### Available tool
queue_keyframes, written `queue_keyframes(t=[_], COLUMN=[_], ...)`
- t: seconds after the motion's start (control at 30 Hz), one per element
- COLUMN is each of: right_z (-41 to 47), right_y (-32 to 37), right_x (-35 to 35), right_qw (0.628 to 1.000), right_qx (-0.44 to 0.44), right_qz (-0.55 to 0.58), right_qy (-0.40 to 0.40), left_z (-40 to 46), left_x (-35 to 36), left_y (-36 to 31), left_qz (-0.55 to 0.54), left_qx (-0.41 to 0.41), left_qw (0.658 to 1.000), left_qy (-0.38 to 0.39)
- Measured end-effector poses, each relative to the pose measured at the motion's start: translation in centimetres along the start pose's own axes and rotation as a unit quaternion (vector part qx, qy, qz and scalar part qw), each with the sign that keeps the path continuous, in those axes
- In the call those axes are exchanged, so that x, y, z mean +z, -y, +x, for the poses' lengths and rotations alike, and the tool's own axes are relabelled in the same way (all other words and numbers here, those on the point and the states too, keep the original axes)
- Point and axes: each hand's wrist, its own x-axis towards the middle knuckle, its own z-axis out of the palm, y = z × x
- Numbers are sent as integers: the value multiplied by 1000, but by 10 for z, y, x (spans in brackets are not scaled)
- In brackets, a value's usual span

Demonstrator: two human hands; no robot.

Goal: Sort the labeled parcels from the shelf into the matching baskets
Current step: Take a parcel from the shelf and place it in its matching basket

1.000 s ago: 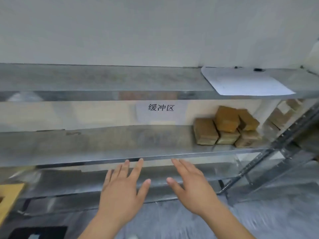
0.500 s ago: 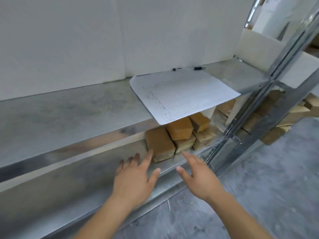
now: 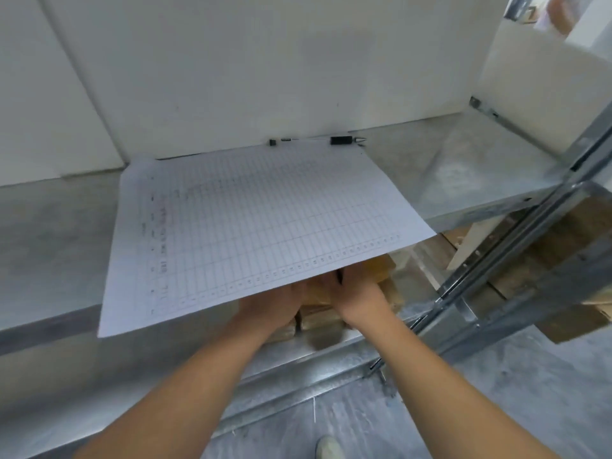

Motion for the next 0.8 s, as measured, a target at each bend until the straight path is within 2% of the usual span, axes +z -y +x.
queue_keyframes(t=[0.1,0.17,0.27,0.37,0.53,0.6,0.73,0.8], right_z=[32,38,20,-2,-38,-52,-98,-120], right_y=[-15,-18,-9,3,36,50,85,99], right_x=[11,15,-5,-25,-29,-17,16,29], right_qw=[998,995,996,982,953,941,932,928], right_qx=[-43,-64,-41,19,-63,-85,-158,-192], right_qz=[-47,-71,32,54,20,-8,24,34], right_qy=[16,31,76,179,297,329,325,319], left_z=[10,8,-8,-38,-97,-122,-187,-211], left_x=[13,21,17,1,-26,-35,-57,-64], left_y=[-20,-30,-40,-40,-33,-21,0,7], left_qz=[-12,-3,-32,-37,-17,-13,-54,-31], left_qx=[-70,-78,-87,-161,-161,-196,-245,-269], left_qw=[997,997,996,986,987,980,958,952], left_qy=[-2,-11,-16,23,0,-36,-139,-146])
